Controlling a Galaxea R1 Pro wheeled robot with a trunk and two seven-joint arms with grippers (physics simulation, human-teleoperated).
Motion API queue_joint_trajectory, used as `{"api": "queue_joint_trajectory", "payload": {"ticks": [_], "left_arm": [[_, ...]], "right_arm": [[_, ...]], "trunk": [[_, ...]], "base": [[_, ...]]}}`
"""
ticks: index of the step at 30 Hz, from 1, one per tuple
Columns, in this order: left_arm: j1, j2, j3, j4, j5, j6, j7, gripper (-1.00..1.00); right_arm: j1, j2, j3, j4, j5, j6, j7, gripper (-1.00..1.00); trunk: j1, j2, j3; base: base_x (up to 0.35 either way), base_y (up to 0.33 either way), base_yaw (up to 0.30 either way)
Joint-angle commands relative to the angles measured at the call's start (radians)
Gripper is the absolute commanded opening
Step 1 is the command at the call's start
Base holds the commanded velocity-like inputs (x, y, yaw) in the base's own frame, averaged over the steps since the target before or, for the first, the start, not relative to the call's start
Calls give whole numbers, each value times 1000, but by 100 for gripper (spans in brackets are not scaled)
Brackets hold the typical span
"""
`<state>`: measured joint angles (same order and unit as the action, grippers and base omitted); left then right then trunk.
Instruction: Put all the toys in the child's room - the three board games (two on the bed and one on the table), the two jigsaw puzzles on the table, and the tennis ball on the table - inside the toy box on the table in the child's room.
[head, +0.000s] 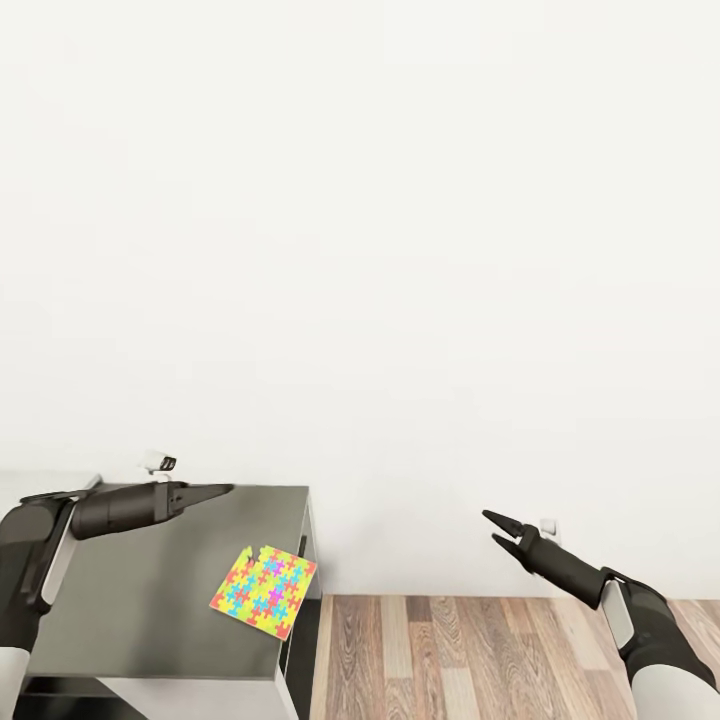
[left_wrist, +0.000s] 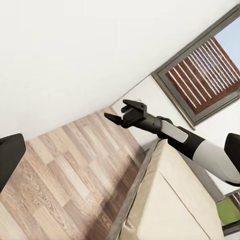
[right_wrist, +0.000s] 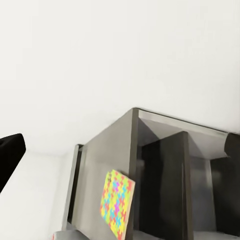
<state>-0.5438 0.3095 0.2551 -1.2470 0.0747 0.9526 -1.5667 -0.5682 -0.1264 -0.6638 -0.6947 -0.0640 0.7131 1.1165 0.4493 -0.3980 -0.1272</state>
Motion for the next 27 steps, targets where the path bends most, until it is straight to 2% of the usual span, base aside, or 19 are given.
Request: {"api": "queue_joint_trajectory", "payload": {"ticks": [1, 6, 11, 21, 27], "left_arm": [[-1, 1, 0, 0, -1, 11, -4, 100], [-1, 2, 3, 1, 0, 11, -4, 100], [-1, 2, 28, 1, -1, 11, -4, 100], [-1, 3, 34, 1, -1, 11, -4, 100], [-1, 3, 36, 1, -1, 11, -4, 100]], "right_arm": [[-1, 0, -1, 0, -3, -3, 2, 100], [-1, 1, 4, 1, -3, -47, 2, 100], [-1, 1, 5, 1, -3, -57, 2, 100], [-1, 3, 7, 7, -4, -64, -9, 100], [-1, 7, 9, 9, -1, -66, -64, 100]], "trunk": [[1, -2, 0], [4, -9, 3], [24, -44, -11], [62, -114, -42], [85, -156, -61]], "base": [[0, 0, 0], [0, 0, 5], [0, 0, 3], [0, 0, 0], [0, 0, 0]]}}
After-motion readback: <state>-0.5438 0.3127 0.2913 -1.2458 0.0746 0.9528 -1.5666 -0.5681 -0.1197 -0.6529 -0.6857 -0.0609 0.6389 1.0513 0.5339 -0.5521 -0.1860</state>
